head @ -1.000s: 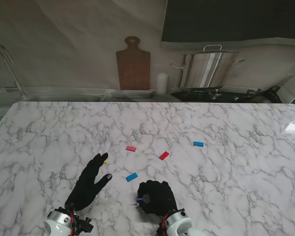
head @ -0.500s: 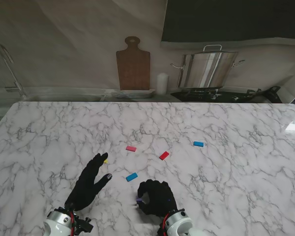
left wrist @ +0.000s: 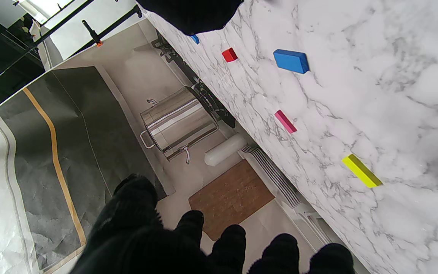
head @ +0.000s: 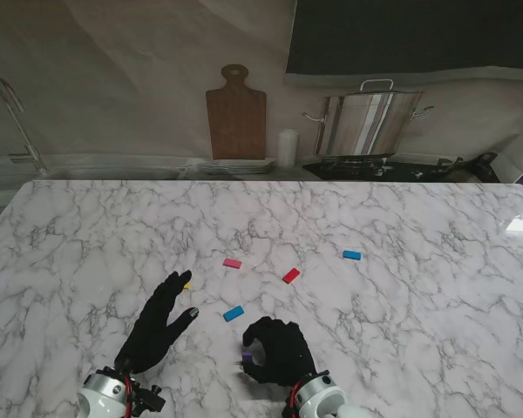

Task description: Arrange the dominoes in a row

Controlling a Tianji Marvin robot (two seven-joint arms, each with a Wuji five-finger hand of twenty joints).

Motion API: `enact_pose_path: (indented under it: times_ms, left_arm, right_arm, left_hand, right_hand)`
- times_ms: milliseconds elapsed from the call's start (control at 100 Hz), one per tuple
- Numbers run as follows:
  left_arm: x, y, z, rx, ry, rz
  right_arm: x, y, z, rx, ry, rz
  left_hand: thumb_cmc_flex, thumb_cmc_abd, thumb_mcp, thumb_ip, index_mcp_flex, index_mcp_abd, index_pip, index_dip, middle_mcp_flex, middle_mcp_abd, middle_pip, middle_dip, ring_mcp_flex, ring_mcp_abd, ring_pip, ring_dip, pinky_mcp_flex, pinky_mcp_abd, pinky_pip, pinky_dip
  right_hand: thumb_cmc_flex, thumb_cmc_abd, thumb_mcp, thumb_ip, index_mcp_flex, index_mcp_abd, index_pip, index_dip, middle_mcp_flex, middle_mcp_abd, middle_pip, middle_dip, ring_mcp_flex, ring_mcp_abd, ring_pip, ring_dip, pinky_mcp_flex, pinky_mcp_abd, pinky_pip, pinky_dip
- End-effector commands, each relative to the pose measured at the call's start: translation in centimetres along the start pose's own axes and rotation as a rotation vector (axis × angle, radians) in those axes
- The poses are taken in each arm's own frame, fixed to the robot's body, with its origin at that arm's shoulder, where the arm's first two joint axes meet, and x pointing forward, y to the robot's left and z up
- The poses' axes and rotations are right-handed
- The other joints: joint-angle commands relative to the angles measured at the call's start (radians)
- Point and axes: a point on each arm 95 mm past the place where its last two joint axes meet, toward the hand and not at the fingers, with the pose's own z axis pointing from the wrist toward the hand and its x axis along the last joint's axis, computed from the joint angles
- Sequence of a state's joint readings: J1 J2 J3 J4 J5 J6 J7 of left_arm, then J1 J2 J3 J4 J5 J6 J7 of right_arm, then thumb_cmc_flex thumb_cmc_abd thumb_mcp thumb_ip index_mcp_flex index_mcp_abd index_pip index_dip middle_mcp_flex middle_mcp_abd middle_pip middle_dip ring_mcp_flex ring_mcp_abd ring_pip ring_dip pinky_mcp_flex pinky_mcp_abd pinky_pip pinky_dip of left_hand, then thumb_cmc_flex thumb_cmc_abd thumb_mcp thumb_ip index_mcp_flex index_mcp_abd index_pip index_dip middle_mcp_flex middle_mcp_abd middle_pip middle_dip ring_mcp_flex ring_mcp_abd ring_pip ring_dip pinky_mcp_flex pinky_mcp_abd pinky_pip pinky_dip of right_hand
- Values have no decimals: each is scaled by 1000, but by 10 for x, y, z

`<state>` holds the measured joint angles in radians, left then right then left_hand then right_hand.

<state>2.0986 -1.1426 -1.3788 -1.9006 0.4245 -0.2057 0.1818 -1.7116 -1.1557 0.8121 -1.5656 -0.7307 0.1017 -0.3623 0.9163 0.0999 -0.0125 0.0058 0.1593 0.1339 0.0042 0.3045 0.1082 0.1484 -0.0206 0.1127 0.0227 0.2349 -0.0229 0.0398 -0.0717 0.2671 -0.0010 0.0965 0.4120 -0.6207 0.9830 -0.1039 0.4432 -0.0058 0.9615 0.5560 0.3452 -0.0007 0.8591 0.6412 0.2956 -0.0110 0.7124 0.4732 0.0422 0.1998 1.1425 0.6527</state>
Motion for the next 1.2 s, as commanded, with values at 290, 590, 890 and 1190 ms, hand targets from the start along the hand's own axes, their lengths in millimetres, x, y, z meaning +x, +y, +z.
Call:
enact_pose_path:
  times_ms: [290, 590, 890, 1190]
  left_arm:
    - [1, 3, -1, -19, 1, 3]
    - [2, 3, -1, -34, -1, 9]
    - [2, 3, 0, -38, 7, 14]
    - [3, 4, 0, -39, 4, 14]
  right_arm:
    - [1, 34, -8, -103, -8, 6]
    - [-41, 88, 6, -189, -74, -109]
    - [-89, 129, 40, -171, -163, -274]
    - [-137, 157, 68, -107, -297, -374]
  left_hand:
    - [23, -15, -4, -2, -30, -11, -20, -27, -20, -16, -4, -11, -27, -6, -7, -1, 4, -6, -11, 13]
    - [23, -23, -2, 0, -25, -11, -24, -57, -20, -16, -5, -22, -27, -6, -9, -8, 4, -6, -12, 10]
    - [22, -25, -3, 0, -26, -13, -18, -57, -20, -16, -4, -23, -27, -5, -9, -11, 4, -6, -12, 8]
    - [23, -26, -2, 0, -27, -10, -17, -56, -20, -15, -4, -23, -27, -5, -8, -12, 4, -6, -12, 7]
  right_hand:
    - [-109, 60, -140, 12, -54, 12, -387, -22, -23, 36, -260, -171, -20, -5, -252, -110, -37, 17, -98, -10]
    - [-35, 137, -166, 36, -32, -75, -480, -59, 106, -30, -405, -291, 93, -8, -406, -172, -30, 54, -203, -57]
    - [6, 134, -91, 54, -28, -103, -481, -88, 135, -48, -451, -336, 129, -23, -443, -189, -4, 51, -229, -78]
    - [7, 117, -79, 49, -27, -95, -468, -88, 135, -44, -430, -325, 137, -26, -432, -183, 10, 50, -230, -82]
